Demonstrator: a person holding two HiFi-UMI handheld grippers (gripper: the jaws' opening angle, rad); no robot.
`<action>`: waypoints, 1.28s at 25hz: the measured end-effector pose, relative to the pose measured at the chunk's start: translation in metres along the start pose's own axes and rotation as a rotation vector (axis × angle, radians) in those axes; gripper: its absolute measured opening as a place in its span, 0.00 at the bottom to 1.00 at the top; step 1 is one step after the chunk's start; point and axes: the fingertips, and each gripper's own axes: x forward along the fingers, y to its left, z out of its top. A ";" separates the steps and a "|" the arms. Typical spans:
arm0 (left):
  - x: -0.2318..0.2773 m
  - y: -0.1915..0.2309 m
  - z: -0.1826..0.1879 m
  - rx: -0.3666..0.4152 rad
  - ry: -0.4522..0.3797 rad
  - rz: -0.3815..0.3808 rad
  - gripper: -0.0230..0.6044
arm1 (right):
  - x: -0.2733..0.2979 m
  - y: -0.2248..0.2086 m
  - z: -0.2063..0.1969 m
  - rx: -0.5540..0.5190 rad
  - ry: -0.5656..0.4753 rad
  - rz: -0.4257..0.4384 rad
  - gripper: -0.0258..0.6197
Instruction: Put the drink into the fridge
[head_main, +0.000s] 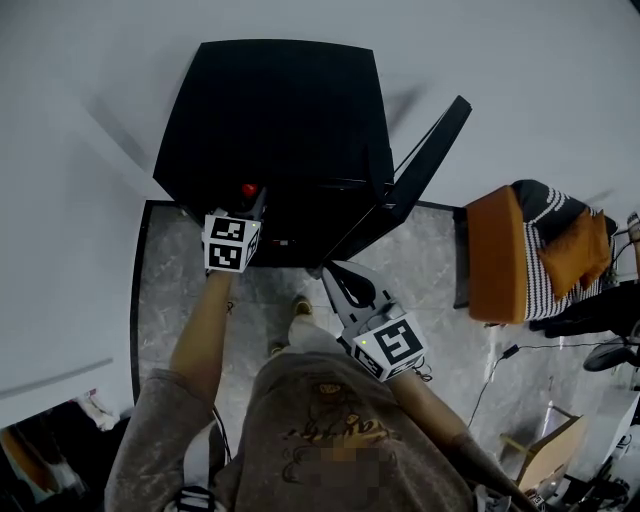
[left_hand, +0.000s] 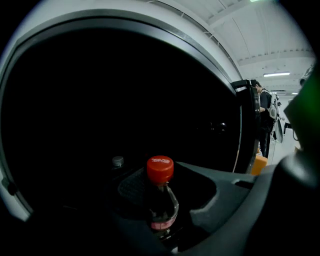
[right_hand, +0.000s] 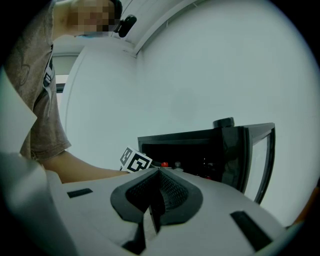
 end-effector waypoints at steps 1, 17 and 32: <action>0.002 0.002 -0.001 0.001 0.001 0.006 0.27 | 0.001 0.000 0.000 0.000 0.002 0.001 0.07; 0.021 0.027 -0.006 -0.011 -0.005 0.064 0.27 | 0.008 -0.004 -0.007 0.007 0.030 -0.006 0.07; 0.022 0.031 -0.007 0.010 -0.039 0.117 0.29 | 0.010 -0.003 -0.011 0.009 0.039 -0.001 0.07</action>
